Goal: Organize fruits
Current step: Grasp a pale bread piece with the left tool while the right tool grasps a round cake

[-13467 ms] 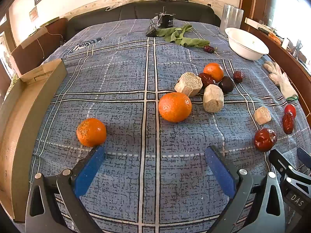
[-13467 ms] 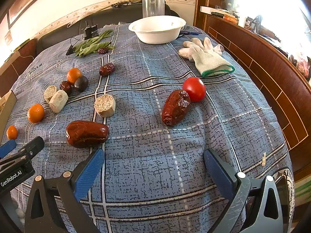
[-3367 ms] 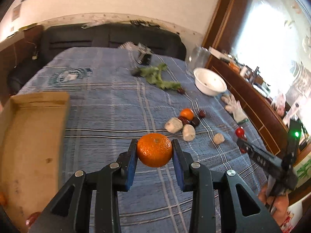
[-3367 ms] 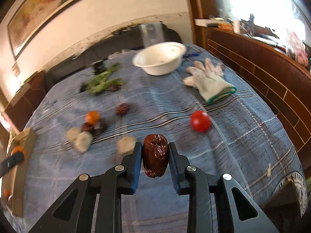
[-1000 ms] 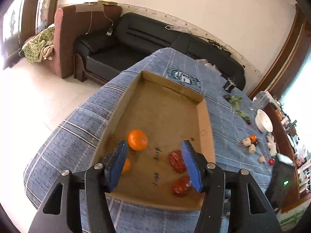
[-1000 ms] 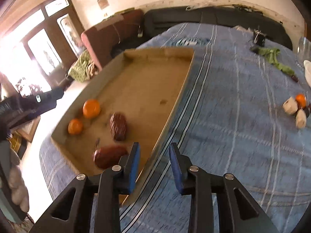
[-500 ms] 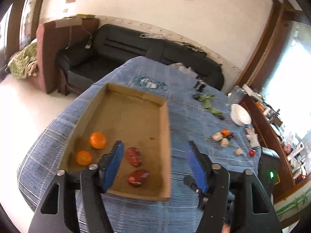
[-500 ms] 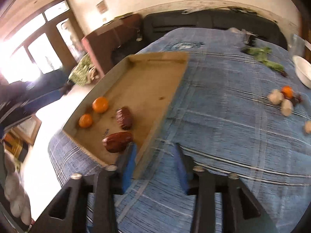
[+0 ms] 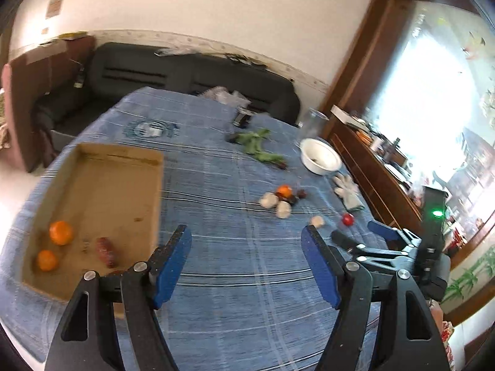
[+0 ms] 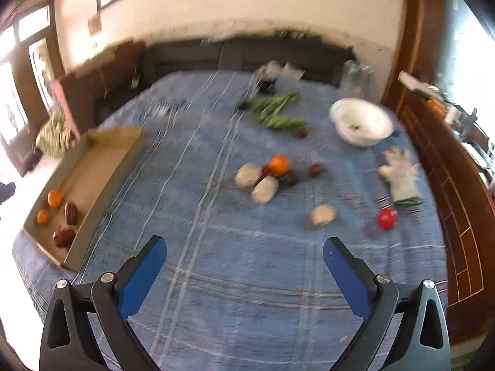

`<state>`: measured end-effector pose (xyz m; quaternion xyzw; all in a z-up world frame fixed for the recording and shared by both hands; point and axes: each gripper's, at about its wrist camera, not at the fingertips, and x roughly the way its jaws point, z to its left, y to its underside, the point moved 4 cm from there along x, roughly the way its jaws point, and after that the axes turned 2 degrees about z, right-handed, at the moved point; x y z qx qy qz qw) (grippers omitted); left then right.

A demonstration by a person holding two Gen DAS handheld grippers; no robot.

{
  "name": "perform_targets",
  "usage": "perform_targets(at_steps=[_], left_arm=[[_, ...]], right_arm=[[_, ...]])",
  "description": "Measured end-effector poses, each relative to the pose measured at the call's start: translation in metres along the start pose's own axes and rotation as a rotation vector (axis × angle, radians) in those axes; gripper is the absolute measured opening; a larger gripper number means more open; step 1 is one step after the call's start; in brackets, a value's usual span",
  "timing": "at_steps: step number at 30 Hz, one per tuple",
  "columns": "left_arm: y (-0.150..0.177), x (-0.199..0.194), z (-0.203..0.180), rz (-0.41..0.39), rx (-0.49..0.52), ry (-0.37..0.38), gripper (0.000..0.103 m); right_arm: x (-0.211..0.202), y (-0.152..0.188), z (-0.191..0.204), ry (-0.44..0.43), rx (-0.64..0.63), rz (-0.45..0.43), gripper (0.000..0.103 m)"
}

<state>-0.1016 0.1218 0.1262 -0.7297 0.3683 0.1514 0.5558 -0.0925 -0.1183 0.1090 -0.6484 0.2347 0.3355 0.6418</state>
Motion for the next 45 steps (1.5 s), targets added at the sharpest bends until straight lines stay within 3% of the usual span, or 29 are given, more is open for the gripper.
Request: perform_targets(at_steps=[2, 7, 11, 16, 20, 24, 31, 37, 42, 43, 44, 45], left_arm=[[0.001, 0.013, -0.010, 0.025, 0.014, 0.015, 0.073], [0.007, 0.048, -0.024, 0.078, 0.042, 0.014, 0.073], [0.009, 0.066, -0.016, 0.117, 0.020, -0.002, 0.073], [0.001, 0.075, 0.005, 0.122, -0.020, -0.055, 0.073], [-0.009, 0.093, 0.011, 0.134, -0.024, -0.065, 0.072], [-0.019, 0.128, 0.003, 0.168, -0.018, -0.039, 0.072], [-0.032, 0.199, -0.021, 0.217, 0.045, -0.018, 0.064], [-0.041, 0.257, -0.026, 0.274, 0.049, -0.022, 0.061], [-0.035, 0.290, -0.036, 0.321, 0.096, -0.027, 0.048], [-0.035, 0.290, -0.039, 0.309, 0.116, -0.026, 0.046], [-0.035, 0.290, -0.040, 0.311, 0.122, -0.012, 0.035], [-0.035, 0.288, -0.042, 0.312, 0.128, 0.004, 0.035]], right_arm=[[-0.006, 0.004, -0.016, -0.016, 0.033, -0.051, 0.103], [0.014, 0.019, -0.060, 0.055, 0.141, 0.028, 0.101], [0.033, 0.020, -0.089, 0.037, 0.237, 0.092, 0.082], [0.041, 0.009, -0.128, 0.013, 0.397, 0.043, 0.081], [0.064, -0.002, -0.138, -0.034, 0.464, 0.047, 0.069], [0.093, -0.007, -0.128, -0.066, 0.450, 0.077, 0.055], [0.132, 0.007, -0.116, -0.090, 0.429, 0.104, 0.054], [0.141, 0.010, -0.108, -0.047, 0.351, 0.101, 0.052], [0.145, 0.008, -0.098, -0.010, 0.275, 0.100, 0.032], [0.145, 0.008, -0.097, -0.005, 0.264, 0.101, 0.031], [0.145, 0.008, -0.096, -0.005, 0.260, 0.101, 0.028], [0.145, 0.008, -0.097, -0.004, 0.258, 0.099, 0.028]])
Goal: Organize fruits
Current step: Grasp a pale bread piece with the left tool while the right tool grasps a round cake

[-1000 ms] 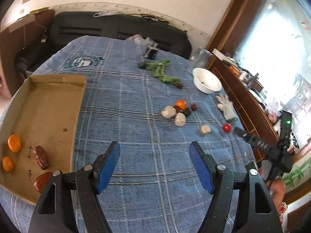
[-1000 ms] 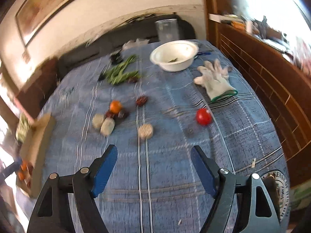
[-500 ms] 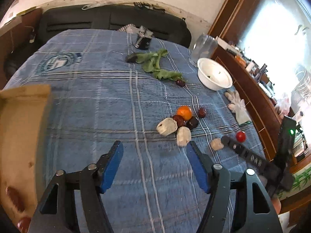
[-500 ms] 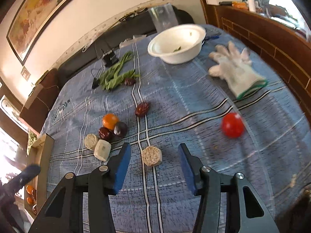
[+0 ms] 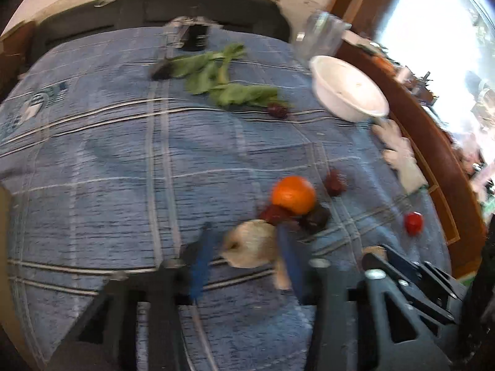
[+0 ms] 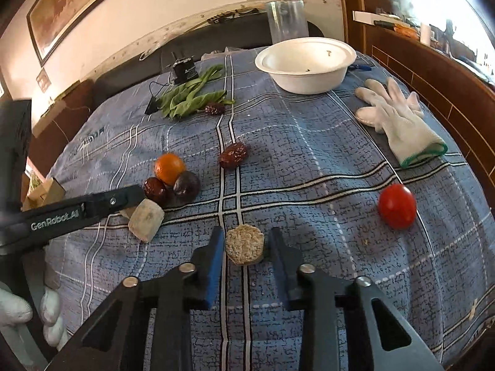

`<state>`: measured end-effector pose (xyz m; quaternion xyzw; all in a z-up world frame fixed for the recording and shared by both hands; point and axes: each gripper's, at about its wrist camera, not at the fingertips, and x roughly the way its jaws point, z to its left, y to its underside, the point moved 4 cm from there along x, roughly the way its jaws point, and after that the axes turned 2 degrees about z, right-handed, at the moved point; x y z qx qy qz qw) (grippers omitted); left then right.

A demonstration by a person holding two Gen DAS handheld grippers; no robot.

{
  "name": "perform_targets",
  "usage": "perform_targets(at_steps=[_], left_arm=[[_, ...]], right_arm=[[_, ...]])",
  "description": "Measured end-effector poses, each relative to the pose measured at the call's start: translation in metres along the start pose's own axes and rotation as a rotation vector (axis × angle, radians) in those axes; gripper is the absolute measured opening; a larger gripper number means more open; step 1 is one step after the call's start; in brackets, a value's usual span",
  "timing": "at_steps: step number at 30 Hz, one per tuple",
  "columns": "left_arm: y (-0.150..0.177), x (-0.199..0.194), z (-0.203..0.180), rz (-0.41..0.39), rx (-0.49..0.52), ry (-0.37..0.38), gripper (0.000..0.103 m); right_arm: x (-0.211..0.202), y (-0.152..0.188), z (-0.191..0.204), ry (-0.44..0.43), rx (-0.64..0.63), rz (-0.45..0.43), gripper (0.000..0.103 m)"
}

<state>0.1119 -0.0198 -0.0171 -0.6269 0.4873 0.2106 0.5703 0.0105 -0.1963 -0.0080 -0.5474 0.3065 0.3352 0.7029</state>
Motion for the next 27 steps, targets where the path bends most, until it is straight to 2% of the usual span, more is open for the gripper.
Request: perform_targets(at_steps=[2, 8, 14, 20, 21, 24, 27], left_arm=[[0.002, -0.004, -0.002, -0.014, 0.023, -0.029, 0.035], [0.007, -0.004, 0.000, -0.018, 0.023, -0.028, 0.036], [0.009, -0.005, 0.002, -0.024, -0.010, -0.019, 0.034], [0.022, -0.041, 0.002, -0.076, -0.027, 0.008, 0.033], [0.025, -0.050, 0.002, -0.088, -0.035, 0.019, 0.029], [0.036, -0.075, 0.007, -0.119, -0.061, 0.051, 0.029], [0.047, -0.099, 0.014, -0.157, -0.083, 0.058, 0.029]], right_arm=[[-0.002, 0.000, 0.000, -0.008, -0.001, -0.005, 0.028], [-0.006, 0.001, 0.000, -0.067, 0.035, -0.012, 0.028], [-0.005, 0.006, 0.004, -0.065, 0.026, -0.005, 0.028], [-0.014, 0.003, 0.006, -0.094, 0.031, -0.052, 0.028], [-0.016, 0.003, 0.006, -0.099, 0.031, -0.056, 0.028], [-0.019, 0.003, 0.006, -0.175, 0.061, -0.058, 0.028], [-0.018, 0.004, 0.000, -0.327, 0.147, -0.029, 0.028]])
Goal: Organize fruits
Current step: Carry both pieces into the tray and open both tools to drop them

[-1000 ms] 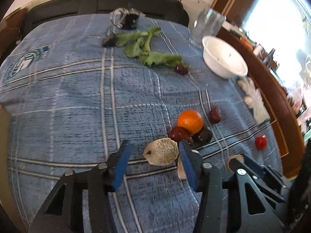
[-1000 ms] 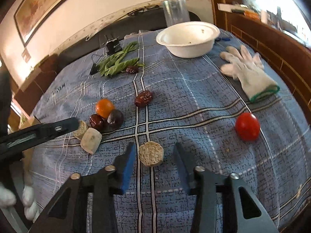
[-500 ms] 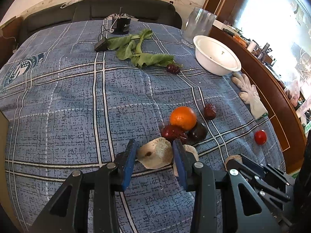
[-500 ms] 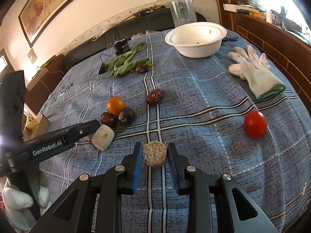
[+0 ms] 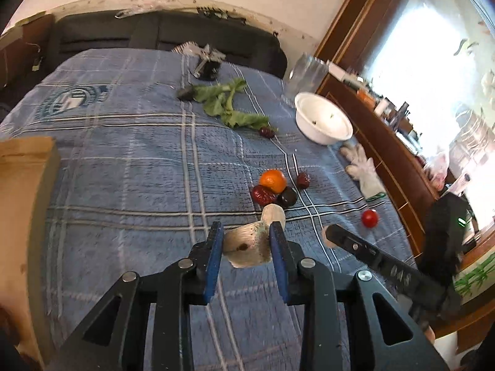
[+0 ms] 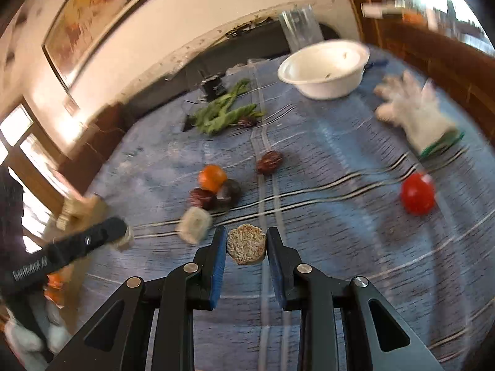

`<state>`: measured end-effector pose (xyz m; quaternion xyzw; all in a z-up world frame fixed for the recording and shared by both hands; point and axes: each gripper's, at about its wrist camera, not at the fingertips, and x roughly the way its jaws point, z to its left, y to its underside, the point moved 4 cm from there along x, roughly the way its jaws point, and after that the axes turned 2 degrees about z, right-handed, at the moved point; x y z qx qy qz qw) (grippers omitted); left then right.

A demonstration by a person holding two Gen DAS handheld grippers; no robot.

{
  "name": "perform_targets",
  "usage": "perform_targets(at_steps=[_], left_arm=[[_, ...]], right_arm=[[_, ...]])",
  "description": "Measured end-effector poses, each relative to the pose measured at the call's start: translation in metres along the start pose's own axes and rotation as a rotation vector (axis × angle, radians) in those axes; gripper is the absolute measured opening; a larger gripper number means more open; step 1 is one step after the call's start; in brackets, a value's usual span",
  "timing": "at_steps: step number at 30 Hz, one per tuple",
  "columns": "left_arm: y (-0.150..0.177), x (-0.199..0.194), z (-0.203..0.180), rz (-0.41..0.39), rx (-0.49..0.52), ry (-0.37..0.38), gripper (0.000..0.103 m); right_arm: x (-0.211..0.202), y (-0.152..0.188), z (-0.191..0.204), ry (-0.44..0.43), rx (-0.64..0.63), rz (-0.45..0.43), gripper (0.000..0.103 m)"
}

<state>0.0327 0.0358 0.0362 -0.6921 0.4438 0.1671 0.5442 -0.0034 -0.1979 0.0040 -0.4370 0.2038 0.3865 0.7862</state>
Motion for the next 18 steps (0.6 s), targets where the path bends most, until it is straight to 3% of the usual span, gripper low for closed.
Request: perform_targets(at_steps=[3, 7, 9, 14, 18], left_arm=[[0.005, -0.019, 0.009, -0.029, -0.024, 0.001, 0.029], [0.012, -0.045, 0.028, -0.058, -0.071, 0.003, 0.029], [0.014, -0.058, 0.040, -0.063, -0.100, 0.014, 0.029], [0.013, -0.091, 0.084, -0.080, -0.167, -0.028, 0.029], [0.012, -0.116, 0.135, -0.081, -0.194, -0.143, 0.029]], right_arm=[[0.000, -0.001, -0.013, -0.156, 0.125, 0.023, 0.028], [0.003, 0.001, -0.021, -0.272, 0.220, 0.047, 0.028], [0.005, 0.003, -0.021, -0.262, 0.221, 0.053, 0.028], [0.011, 0.008, 0.002, -0.136, 0.115, 0.080, 0.028], [0.012, 0.012, 0.062, -0.143, -0.019, 0.114, 0.028]])
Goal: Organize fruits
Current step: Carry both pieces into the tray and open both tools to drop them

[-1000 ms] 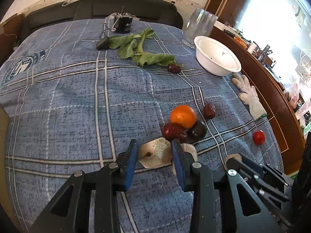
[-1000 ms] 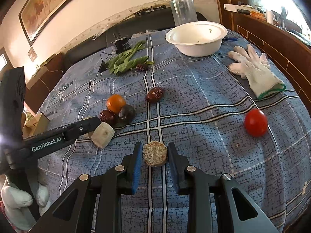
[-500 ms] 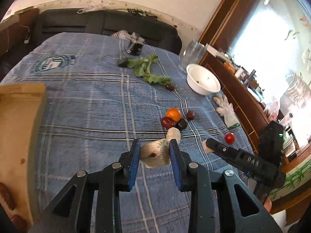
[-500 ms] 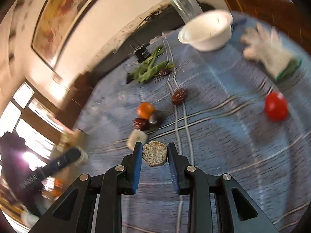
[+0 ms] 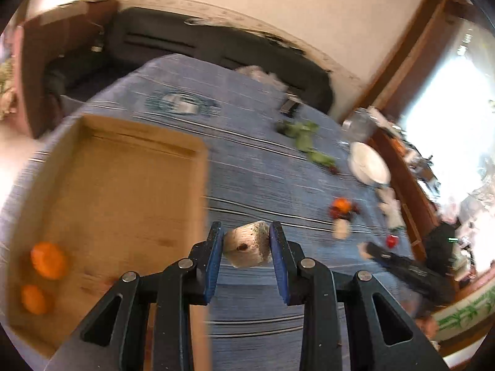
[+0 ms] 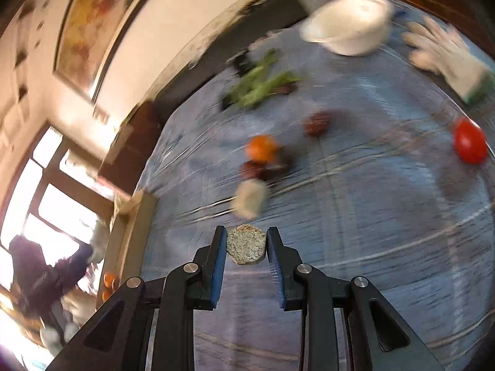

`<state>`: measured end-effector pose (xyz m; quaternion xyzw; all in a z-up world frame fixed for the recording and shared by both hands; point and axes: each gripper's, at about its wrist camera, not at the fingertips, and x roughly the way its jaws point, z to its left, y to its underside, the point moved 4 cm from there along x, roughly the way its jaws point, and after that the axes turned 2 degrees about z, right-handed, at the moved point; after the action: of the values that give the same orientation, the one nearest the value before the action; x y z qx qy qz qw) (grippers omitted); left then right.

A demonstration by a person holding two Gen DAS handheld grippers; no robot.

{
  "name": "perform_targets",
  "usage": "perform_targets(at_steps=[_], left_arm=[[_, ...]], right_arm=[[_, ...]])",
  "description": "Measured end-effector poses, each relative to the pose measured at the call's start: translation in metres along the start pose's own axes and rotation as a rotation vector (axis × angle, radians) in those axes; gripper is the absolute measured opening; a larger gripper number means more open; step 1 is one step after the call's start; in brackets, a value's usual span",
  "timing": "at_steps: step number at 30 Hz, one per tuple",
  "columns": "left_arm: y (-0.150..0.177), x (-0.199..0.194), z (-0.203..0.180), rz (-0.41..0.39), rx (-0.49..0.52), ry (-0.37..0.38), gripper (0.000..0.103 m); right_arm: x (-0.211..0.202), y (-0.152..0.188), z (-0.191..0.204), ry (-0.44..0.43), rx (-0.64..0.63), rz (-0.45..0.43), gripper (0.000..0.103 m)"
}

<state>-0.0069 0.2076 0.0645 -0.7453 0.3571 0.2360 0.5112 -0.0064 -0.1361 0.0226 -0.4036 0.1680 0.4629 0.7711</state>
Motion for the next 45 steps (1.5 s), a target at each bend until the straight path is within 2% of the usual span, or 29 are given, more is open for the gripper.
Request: perform_targets(at_steps=[5, 9, 14, 18, 23, 28, 31, 37, 43, 45], left_arm=[[-0.009, -0.009, 0.062, 0.016, -0.073, -0.074, 0.029], [-0.017, -0.011, 0.107, 0.027, -0.111, -0.159, 0.029], [-0.019, -0.004, 0.139, 0.067, -0.124, -0.226, 0.030], [-0.019, 0.008, 0.151, 0.105, -0.120, -0.266, 0.030], [-0.013, 0.020, 0.156, 0.140, -0.116, -0.279, 0.031], [-0.012, 0.013, 0.156, 0.119, -0.146, -0.252, 0.031], [-0.012, -0.002, 0.151, 0.080, -0.149, -0.242, 0.035], [-0.014, -0.049, 0.130, -0.042, -0.158, -0.228, 0.054], [-0.008, -0.097, 0.109, -0.148, -0.231, -0.161, 0.069], [-0.002, -0.107, 0.098, -0.178, -0.248, -0.158, 0.080]], right_arm=[[0.028, 0.007, 0.086, -0.050, -0.156, 0.060, 0.029], [0.075, 0.022, 0.152, -0.088, -0.256, 0.143, 0.029], [0.121, 0.045, 0.202, -0.095, -0.342, 0.216, 0.029], [0.162, 0.063, 0.231, -0.038, -0.433, 0.253, 0.029], [0.190, 0.077, 0.244, 0.035, -0.512, 0.264, 0.029], [0.207, 0.083, 0.246, 0.082, -0.556, 0.267, 0.030], [0.210, 0.086, 0.250, 0.109, -0.591, 0.246, 0.030], [0.194, 0.083, 0.253, 0.109, -0.608, 0.208, 0.031], [0.148, 0.078, 0.247, 0.083, -0.569, 0.138, 0.042], [0.135, 0.074, 0.239, 0.075, -0.534, 0.117, 0.043]])
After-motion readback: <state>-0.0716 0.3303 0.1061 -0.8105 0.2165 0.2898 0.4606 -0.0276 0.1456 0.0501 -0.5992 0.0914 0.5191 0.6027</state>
